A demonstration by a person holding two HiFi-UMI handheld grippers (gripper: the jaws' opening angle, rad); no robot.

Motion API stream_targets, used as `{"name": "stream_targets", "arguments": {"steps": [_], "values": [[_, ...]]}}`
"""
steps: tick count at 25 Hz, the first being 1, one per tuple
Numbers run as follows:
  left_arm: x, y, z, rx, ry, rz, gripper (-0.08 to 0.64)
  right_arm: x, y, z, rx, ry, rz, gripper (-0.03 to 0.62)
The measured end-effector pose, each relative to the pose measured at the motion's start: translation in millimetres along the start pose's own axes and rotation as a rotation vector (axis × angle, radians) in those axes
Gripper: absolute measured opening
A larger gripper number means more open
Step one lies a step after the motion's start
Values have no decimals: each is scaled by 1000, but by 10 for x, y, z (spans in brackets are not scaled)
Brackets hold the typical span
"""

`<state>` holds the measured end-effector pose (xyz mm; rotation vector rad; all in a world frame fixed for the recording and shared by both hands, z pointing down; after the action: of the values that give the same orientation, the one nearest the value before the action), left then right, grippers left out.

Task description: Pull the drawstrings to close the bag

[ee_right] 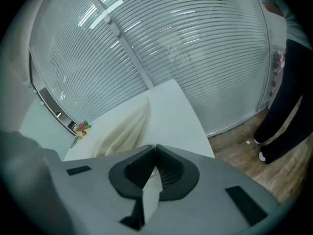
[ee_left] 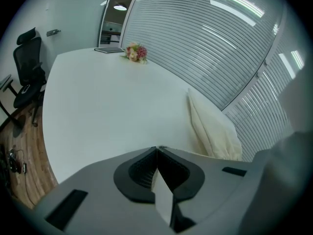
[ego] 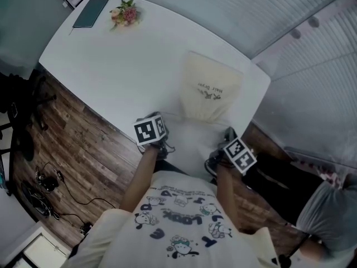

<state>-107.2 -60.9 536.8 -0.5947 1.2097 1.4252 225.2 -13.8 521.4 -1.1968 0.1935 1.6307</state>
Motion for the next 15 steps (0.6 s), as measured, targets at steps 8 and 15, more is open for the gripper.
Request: {"name": "stream_targets", "arguments": {"steps": [8, 15], "values": [[80, -132, -2, -154, -48, -22, 48, 10, 64, 35, 139, 62, -12, 20], [171, -13, 11, -214, -37, 6, 122, 99, 101, -18, 224, 39, 12, 160]]}}
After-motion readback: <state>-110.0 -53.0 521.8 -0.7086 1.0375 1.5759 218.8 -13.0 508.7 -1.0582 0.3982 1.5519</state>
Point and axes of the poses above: the fingertips, and each gripper's own axes: x backward along the fingers, y to its left, z out of its underside, the point moved 6 cm from there along x, backward along the fingers, and after that the axes turned 4 degrees about y, right-handed, at the moved point
